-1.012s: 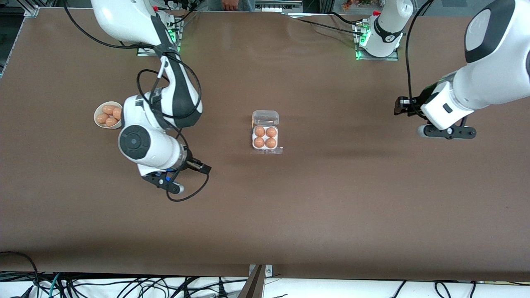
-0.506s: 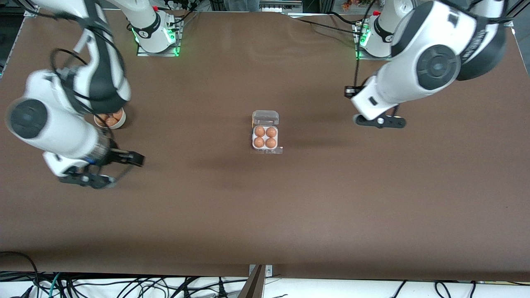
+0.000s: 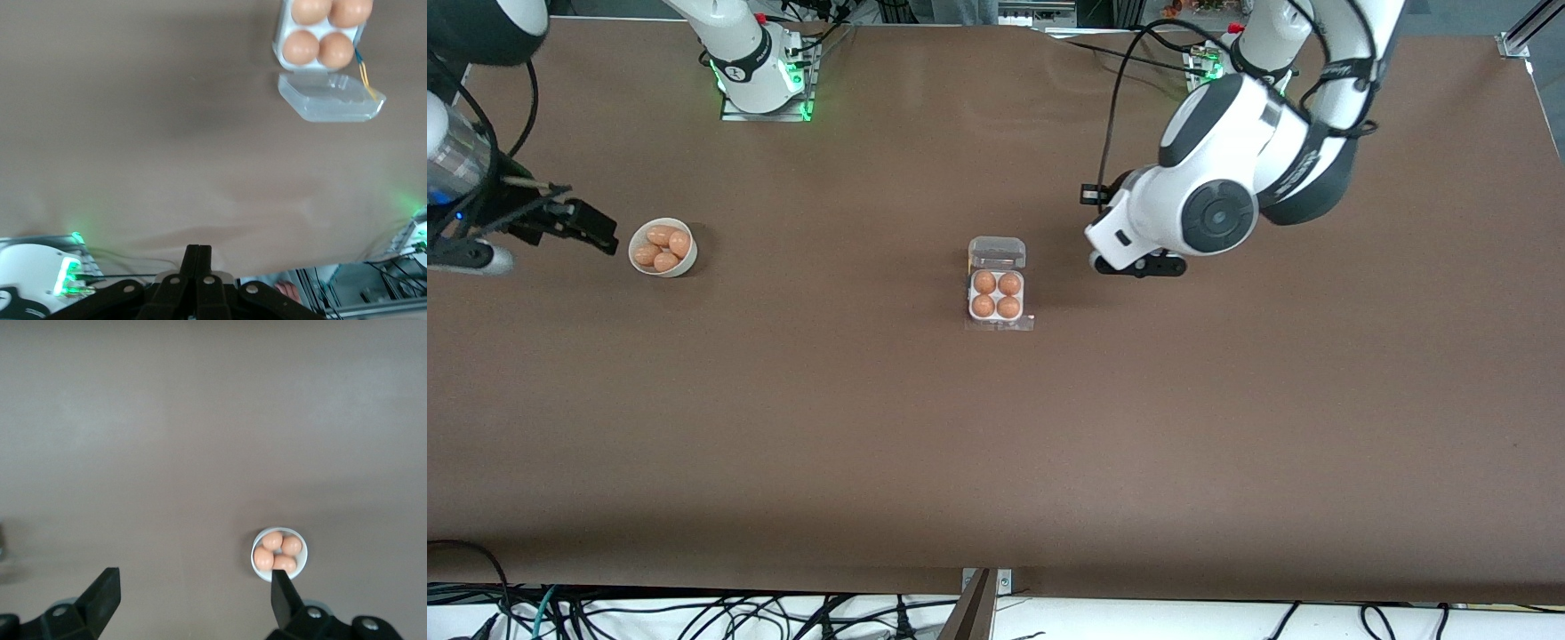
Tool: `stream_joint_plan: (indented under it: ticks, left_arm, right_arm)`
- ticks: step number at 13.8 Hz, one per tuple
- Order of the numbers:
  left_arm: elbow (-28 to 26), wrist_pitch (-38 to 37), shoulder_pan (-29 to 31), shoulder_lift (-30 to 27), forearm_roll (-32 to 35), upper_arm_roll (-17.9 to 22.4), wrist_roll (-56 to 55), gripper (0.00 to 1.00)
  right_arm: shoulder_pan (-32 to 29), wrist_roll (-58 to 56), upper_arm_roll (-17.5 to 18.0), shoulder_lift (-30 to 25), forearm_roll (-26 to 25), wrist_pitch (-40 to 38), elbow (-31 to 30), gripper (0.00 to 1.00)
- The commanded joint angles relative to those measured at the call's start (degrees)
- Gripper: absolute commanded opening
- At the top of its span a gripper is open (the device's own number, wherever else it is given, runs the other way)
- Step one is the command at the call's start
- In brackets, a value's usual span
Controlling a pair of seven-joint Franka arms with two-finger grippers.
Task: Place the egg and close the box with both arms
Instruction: 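Push the clear lid over the eggs with the left gripper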
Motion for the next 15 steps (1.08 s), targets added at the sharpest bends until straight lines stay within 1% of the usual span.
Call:
stream_joint_plan:
  ticks: [1, 3, 4, 6, 9, 12, 15]
  left_arm:
    - [2.4, 0.2, -3.2, 3.1, -2.0, 0.7, -1.9, 0.04]
    - [4.8, 0.5, -5.1, 6.3, -4.6, 0.7, -4.1, 0.04]
    - [7.0, 0.9, -5.4, 8.5, -5.2, 0.7, -5.5, 0.04]
    - [9.9, 2.2, -7.0, 12.0, -5.6, 0.7, -7.8, 0.04]
    - [10.1, 5.8, -9.2, 14.9, -6.0, 0.7, -8.9, 0.04]
    - [10.1, 8.2, -10.5, 16.9, -6.0, 0.7, -9.8, 0.04]
    - [10.1, 10.5, -11.9, 18.4, -5.9, 0.7, -9.9, 0.04]
  right_arm:
    - [-2.9, 0.0, 1.6, -2.9, 2.5, -0.5, -2.1, 1.0]
    - [-2.8, 0.7, 1.5, -2.4, 2.6, -0.5, -2.4, 1.0]
    - [-2.8, 0.5, 1.2, -1.6, 2.6, -0.6, -1.9, 1.0]
    - [-3.3, 0.7, 1.2, -2.2, 2.5, -1.0, -2.1, 1.0]
    - [-5.1, -0.8, 1.4, -2.0, 2.4, -1.0, -2.1, 1.0]
    - [-4.9, -1.0, 1.3, -1.0, 2.0, -1.0, -1.9, 1.0]
    - [-4.7, -1.3, 1.5, -1.0, 2.0, -1.0, -1.9, 1.0]
